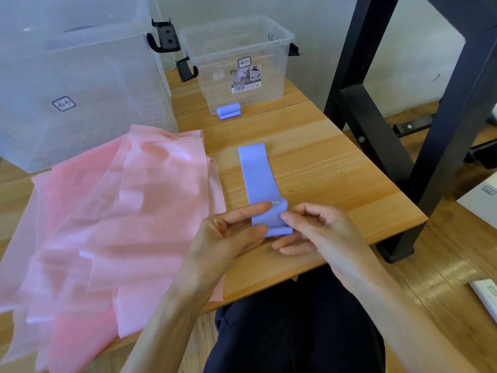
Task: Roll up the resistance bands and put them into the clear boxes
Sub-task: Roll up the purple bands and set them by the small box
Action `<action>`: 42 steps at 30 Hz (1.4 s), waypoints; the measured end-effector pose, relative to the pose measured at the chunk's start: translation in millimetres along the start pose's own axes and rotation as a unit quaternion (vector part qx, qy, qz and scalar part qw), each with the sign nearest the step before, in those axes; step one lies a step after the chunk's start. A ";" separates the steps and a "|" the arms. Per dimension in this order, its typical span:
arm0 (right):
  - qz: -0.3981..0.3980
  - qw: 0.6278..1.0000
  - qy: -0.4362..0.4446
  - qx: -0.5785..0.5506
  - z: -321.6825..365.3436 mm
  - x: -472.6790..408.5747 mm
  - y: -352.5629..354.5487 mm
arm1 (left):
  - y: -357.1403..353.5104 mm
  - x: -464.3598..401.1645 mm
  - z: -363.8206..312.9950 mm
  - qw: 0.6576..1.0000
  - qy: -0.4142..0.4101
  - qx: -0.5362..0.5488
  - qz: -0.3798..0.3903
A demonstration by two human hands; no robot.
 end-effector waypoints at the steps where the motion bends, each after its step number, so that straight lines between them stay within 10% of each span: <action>1: 0.000 1.000 0.002 -0.003 -0.2 0.8 -0.5 | 0.4 0.2 0.0 1.000 0.001 0.006 -0.007; 11: 0.009 0.987 0.151 0.061 4.4 12.9 -5.2 | 2.0 2.8 -0.1 0.999 0.003 0.032 -0.032; 42: 0.024 0.992 0.113 0.053 3.1 11.3 -7.8 | -3.0 -6.2 -0.8 1.000 -0.006 0.015 -0.013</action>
Point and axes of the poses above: each hand's wrist, its own x-axis away from the middle knuckle, its own y-axis out of the back of the hand, z = x × y, the point moved 7 cm from there along -x, towards the middle knuckle, and after that the axes turned 3 degrees about -x, right-handed, at the moved point
